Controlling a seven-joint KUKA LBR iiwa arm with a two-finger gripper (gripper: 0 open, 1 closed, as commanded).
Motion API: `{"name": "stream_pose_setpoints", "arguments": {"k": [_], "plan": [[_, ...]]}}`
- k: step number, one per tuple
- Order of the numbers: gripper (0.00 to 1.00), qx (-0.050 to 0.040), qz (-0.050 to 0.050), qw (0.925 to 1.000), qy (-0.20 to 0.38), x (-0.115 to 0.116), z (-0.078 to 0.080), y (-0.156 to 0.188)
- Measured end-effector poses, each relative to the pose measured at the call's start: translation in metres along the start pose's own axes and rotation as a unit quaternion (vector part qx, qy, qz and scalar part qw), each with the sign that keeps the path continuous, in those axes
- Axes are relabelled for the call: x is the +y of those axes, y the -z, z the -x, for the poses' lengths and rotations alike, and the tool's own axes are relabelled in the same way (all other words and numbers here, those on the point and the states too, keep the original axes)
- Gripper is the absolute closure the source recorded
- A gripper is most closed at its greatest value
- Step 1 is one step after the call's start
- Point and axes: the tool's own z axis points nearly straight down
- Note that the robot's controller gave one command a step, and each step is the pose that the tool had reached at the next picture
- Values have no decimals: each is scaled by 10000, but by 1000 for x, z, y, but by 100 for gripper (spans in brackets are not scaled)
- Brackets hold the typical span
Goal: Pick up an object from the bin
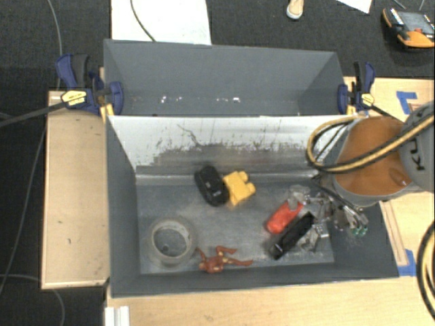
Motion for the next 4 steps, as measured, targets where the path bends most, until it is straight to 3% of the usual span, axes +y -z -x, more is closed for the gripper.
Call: {"name": "stream_pose_setpoints", "arguments": {"k": [1, 2, 3, 4], "plan": [[0, -39, -7, 9987, -511, -6, -8, 21], [0, -44, -13, 9999, -114, -2, 1, 6], [0, -78, -23, 9979, 647, 3, -9, -2], [0, -105, -38, 9942, 1069, -42, 57, -15]]}}
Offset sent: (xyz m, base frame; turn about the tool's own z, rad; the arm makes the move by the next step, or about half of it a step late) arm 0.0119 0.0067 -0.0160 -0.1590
